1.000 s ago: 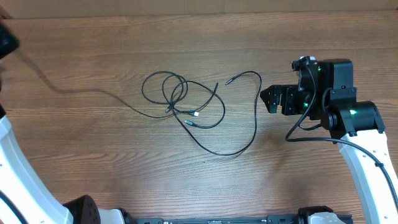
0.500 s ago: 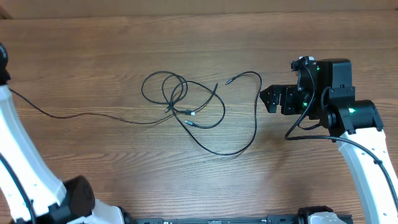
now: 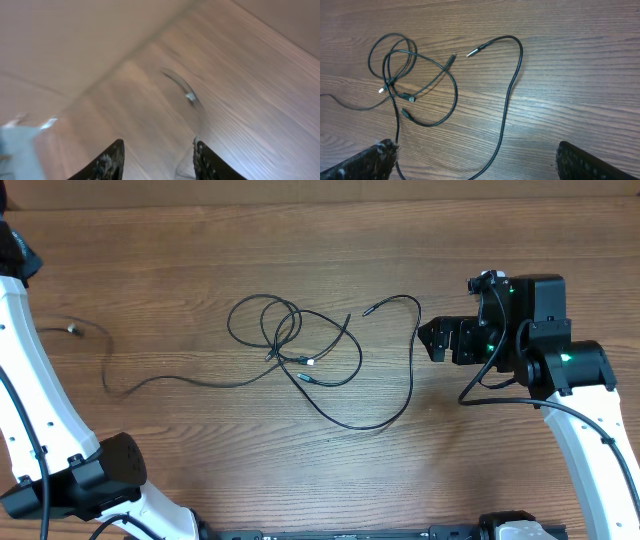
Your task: Untangle cables
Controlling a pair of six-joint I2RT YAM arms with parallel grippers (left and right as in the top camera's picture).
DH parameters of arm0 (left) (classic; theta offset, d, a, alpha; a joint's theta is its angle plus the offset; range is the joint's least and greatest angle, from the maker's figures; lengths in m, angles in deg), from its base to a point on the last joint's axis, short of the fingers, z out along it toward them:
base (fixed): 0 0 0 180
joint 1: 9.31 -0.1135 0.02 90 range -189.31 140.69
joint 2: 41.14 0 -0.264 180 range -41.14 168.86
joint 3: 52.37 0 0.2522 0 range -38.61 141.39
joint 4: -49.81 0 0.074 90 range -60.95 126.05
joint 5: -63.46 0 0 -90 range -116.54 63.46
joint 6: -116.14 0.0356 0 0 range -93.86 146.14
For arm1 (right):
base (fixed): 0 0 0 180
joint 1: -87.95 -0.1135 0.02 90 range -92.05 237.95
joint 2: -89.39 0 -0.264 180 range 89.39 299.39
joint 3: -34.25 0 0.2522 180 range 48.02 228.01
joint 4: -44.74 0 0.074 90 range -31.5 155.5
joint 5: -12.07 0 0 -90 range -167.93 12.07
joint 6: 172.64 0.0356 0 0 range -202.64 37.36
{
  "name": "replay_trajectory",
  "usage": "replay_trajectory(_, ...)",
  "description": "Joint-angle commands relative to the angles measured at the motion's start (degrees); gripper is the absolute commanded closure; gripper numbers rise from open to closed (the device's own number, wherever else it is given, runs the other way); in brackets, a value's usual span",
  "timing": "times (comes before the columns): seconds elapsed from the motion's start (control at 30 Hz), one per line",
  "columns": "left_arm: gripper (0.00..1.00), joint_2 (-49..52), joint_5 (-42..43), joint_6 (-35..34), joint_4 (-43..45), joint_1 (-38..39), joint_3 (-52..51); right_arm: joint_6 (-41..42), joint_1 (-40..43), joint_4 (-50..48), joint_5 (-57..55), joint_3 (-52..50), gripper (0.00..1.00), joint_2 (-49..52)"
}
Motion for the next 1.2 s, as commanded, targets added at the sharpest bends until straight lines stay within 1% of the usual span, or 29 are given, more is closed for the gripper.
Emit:
replay_trajectory(0.0,0.57,0.15,19.78,8.68,0.55,0.94,0.66,-0.17,0.13,0.04,-0.39,0.15,0.00,0.17)
replay_trajectory(0.1,0.55,0.15,34.71,16.00,0.07,2.10,0.66,-0.20,0.13,0.02,-0.39,0.15,0.00,0.17)
replay_trajectory(0.17,0.54,0.15,39.43,18.01,-0.96,3.32,0.66,-0.17,0.13,0.02,-0.39,0.15,0.00,0.17)
replay_trajectory(0.2,0.53,0.15,39.58,18.29,-1.60,4.00,0.66,-0.17,0.13,0.02,-0.39,0.15,0.00,0.17)
replay_trajectory(0.3,0.52,0.15,36.50,17.16,-4.68,6.21,0.66,-0.17,0.13,0.15,-0.39,0.15,0.00,0.17)
replay_trajectory(0.43,0.54,0.15,30.47,9.42,-9.75,7.85,0.66,-0.17,0.13,0.26,-0.39,0.15,0.00,0.17)
replay_trajectory(0.53,0.56,0.15,28.92,5.64,-14.14,8.00,0.66,-0.17,0.13,0.26,-0.39,0.15,0.00,0.17)
replay_trajectory(0.57,0.60,0.11,28.87,5.16,-14.23,8.00,0.26,-0.17,0.13,0.26,-0.39,0.15,0.00,0.17)
replay_trajectory(0.7,0.60,-1.53,26.93,2.51,-14.23,8.00,-3.56,-0.17,0.13,0.33,-0.39,0.15,0.00,0.17)
replay_trajectory(0.9,0.60,-5.42,22.29,-1.40,-14.23,7.98,-14.03,-0.20,0.13,1.05,-0.42,0.15,0.00,0.17)
replay_trajectory(1.1,0.60,-12.11,16.15,-5.99,-13.35,6.34,-26.45,-0.20,0.13,1.03,-0.42,0.15,0.00,0.17)
replay_trajectory(1.17,0.56,-14.80,15.74,-6.58,-10.88,5.22,-30.67,-0.20,0.13,1.03,-0.42,0.15,0.00,0.17)
